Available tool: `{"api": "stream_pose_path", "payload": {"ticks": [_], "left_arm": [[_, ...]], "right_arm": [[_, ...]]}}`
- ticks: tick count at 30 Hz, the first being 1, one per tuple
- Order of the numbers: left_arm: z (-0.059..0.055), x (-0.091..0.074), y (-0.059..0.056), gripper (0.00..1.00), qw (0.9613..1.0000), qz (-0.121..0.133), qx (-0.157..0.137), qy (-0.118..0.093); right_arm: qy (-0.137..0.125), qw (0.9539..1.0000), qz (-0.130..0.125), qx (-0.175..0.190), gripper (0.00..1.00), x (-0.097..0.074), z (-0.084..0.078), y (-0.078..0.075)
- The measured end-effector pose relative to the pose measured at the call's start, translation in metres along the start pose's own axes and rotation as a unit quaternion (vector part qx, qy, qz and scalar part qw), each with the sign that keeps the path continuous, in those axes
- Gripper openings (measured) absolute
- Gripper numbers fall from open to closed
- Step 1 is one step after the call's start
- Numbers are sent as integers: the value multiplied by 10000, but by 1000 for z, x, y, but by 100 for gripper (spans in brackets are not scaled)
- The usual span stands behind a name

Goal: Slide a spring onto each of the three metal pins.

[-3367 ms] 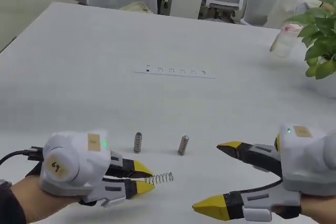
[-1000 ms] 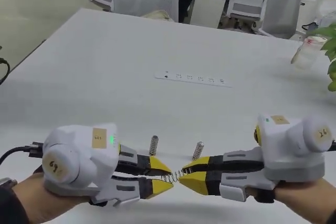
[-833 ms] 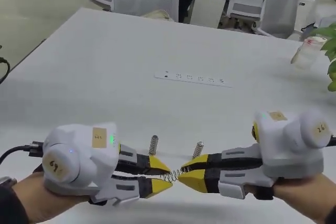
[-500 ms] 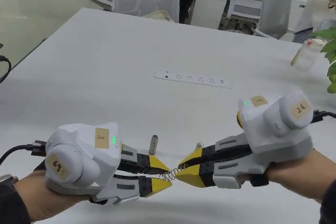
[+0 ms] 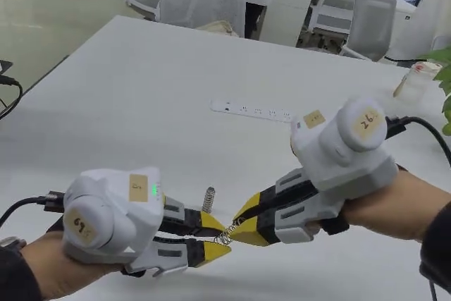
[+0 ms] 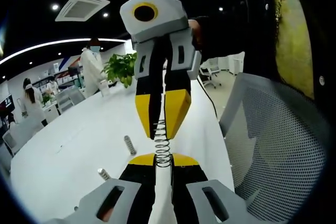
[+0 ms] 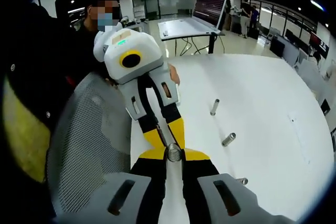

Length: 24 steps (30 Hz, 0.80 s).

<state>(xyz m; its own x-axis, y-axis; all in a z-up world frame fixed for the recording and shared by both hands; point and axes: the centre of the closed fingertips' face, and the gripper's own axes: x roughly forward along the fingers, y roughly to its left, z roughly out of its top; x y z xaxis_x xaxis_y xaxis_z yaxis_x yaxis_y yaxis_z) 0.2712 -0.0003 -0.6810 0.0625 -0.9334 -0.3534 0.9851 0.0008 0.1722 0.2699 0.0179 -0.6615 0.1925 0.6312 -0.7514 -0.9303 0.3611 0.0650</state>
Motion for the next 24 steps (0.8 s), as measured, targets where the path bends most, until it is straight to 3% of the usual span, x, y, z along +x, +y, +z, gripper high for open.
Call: {"api": "stream_pose_path", "payload": {"ticks": [13, 24], "left_arm": [[2, 2, 0, 2, 10000, 1, 7, -34], [0, -1, 2, 2, 10000, 45, -38, -58]], "right_arm": [[711, 9967, 53, -378, 7, 1, 4, 2], [1088, 9922, 154, -586, 7, 6, 6, 3]]}}
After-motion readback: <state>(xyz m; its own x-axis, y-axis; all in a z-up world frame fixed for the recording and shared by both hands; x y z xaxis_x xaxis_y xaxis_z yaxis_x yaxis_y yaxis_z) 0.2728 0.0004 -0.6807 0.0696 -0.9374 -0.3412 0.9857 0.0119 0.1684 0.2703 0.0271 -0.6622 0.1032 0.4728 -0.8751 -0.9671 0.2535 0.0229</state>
